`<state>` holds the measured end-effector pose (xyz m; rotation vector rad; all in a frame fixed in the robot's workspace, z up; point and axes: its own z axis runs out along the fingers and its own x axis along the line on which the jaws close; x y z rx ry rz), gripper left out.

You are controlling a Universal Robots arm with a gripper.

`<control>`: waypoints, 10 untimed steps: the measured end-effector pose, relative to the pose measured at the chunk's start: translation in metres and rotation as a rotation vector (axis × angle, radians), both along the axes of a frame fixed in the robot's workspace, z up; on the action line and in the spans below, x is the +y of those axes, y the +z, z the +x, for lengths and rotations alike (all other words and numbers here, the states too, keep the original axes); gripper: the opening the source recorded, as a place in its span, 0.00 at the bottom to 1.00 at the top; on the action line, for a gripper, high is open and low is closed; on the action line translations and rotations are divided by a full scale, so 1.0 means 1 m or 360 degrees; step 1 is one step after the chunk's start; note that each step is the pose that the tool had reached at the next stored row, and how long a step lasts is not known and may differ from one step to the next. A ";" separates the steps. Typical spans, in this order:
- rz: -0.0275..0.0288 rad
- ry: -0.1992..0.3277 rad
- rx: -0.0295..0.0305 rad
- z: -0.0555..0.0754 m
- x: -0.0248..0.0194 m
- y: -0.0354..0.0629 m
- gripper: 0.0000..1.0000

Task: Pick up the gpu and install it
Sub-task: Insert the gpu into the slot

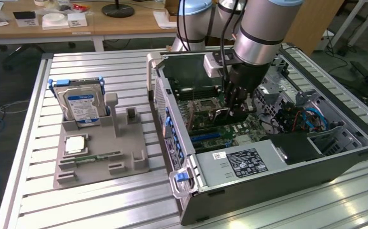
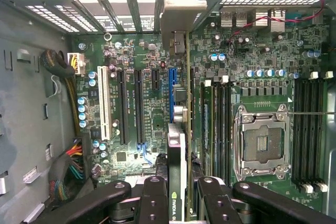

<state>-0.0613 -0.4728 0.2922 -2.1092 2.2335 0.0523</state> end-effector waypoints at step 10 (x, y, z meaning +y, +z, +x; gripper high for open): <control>0.00000 0.0000 0.00053 0.001 0.0000 0.0000 0.27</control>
